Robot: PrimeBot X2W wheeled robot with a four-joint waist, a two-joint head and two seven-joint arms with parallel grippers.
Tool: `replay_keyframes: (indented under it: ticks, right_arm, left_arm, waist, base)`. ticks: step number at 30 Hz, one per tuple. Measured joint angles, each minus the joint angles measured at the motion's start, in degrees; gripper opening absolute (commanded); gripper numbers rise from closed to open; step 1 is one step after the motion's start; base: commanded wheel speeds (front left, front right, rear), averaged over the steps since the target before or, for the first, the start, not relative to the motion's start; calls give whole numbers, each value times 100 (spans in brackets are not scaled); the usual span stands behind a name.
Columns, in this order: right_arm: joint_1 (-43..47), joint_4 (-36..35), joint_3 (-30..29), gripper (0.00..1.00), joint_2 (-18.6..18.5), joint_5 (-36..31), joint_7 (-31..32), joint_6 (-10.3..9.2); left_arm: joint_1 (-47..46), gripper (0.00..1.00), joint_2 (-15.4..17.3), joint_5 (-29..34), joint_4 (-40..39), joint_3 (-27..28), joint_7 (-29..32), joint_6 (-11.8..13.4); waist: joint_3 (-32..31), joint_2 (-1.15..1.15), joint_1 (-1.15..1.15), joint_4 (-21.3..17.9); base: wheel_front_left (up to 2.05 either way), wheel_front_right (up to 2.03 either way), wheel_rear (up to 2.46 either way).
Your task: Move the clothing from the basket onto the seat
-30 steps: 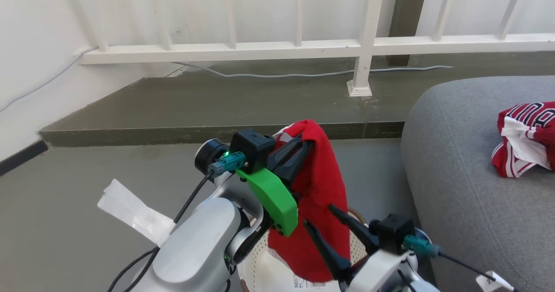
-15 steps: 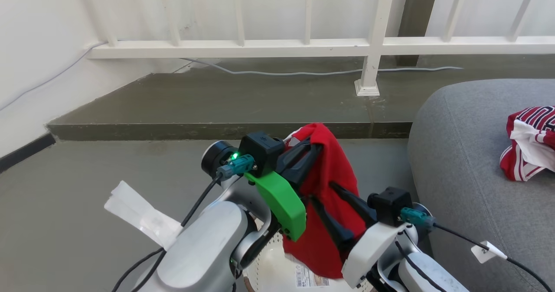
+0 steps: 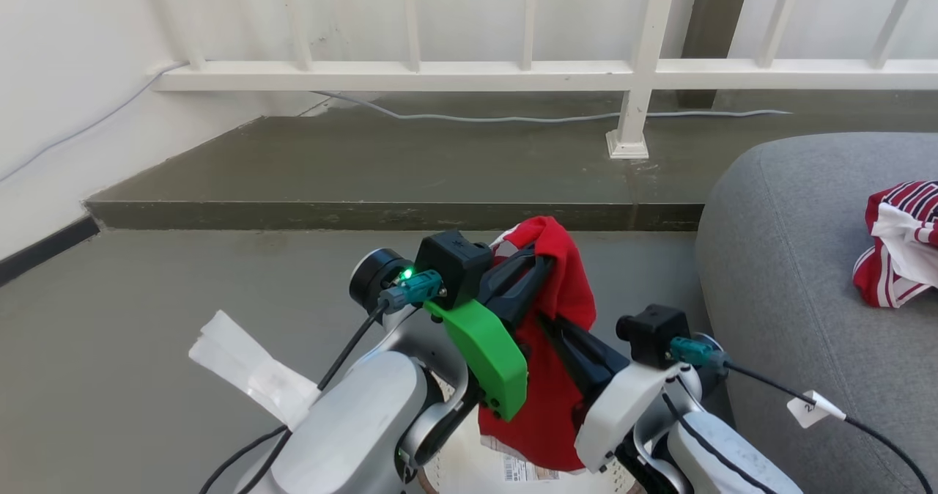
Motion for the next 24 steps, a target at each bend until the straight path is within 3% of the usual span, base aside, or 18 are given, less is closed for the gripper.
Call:
replay_keyframes:
  ticks: [2, 3, 4, 14, 24]
  right_arm:
    - [-80, 29, -2, 0, 3, 34, -51, 1]
    - [-122, 45, 4, 0, 2, 57, -64, 1]
    - [-168, 56, 4, 0, 2, 66, -86, 10]
    - [-393, 223, -272, 0, 1, 140, -302, 31]
    - [-617, 374, -627, 0, -121, 141, -445, -167]
  left_arm:
    - [20, 0, 1, 0, -18, -15, 23, 9]
    - [41, 40, 1, 1, -43, -14, 24, 34]
    - [58, 100, 7, 2, -71, -14, 24, 48]
    - [270, 100, 352, 120, -270, -92, 64, 129]
    - [638, 100, 603, 386, -600, -479, 66, 130]
  waist:
    - [17, 0, 0, -7]
    - [24, 0, 0, -15]
    - [32, 0, 0, -28]
    - [134, 0, 0, -287]
    - [244, 0, 0, -736]
  base:
    - [0, 0, 0]
    - [0, 0, 0]
    - [0, 0, 0]
    - [0, 0, 0]
    - [0, 0, 0]
